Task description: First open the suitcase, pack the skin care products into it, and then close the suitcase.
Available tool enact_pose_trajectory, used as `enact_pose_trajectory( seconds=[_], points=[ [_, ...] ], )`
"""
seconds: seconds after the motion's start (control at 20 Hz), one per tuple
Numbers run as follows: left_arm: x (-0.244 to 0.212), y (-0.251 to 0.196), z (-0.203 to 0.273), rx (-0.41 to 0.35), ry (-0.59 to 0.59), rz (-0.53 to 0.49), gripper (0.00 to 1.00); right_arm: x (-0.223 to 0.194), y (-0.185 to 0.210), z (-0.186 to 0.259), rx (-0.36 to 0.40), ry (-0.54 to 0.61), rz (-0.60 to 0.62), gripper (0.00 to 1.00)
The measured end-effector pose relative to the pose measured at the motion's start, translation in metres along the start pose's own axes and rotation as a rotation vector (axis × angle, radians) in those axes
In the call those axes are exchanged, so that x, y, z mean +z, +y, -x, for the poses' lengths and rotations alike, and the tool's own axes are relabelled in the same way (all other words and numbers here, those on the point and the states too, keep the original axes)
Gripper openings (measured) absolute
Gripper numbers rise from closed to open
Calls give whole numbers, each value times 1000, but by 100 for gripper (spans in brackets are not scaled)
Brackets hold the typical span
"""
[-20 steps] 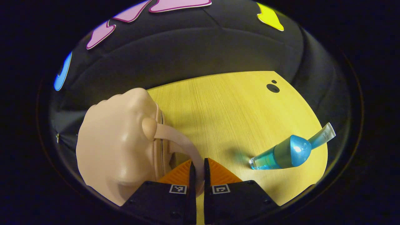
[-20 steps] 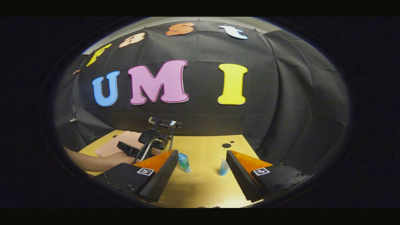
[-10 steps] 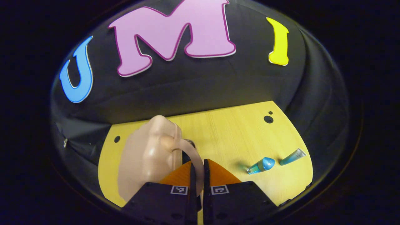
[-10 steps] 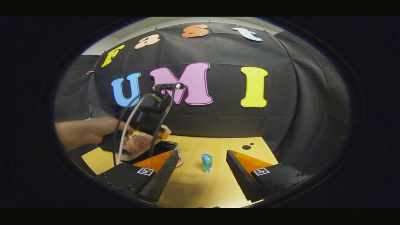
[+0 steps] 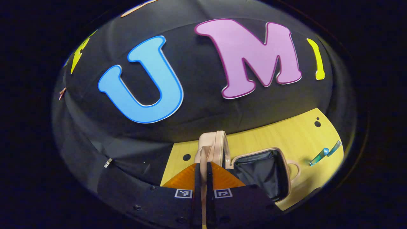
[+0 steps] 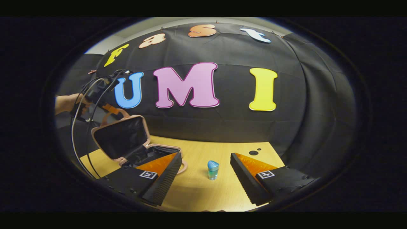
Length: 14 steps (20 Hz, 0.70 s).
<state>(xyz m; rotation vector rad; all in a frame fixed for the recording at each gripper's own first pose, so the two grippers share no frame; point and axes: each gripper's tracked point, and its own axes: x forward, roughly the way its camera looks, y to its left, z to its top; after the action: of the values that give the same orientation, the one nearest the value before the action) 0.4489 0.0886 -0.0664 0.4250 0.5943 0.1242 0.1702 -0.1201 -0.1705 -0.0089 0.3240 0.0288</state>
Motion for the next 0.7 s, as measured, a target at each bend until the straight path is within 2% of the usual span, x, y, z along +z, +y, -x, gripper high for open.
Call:
enact_pose_trajectory(
  seconds=[0.1, 0.2, 0.35, 0.45, 0.6, 0.7],
  points=[
    [-24, 43, -36, 53, -13, -47, 11, 5, -1, -8, -40, -42, 123, 97],
    [-58, 73, -75, 80, 25, -54, 11, 0, 7, -16, -58, -26, 156, 97],
    [-104, 78, -124, 79, 88, 48, 11, -10, 21, -20, -102, 25, 90, 96],
    [-130, 75, -145, 62, 133, 96, 11, -13, 27, -24, -154, 20, 101, 96],
    [-155, 65, -168, 22, 170, 124, 10, -29, 35, -27, -181, 36, 105, 94],
    [-169, 57, -185, -6, 189, 123, 11, -41, 40, -27, -192, 59, 114, 97]
  ],
)
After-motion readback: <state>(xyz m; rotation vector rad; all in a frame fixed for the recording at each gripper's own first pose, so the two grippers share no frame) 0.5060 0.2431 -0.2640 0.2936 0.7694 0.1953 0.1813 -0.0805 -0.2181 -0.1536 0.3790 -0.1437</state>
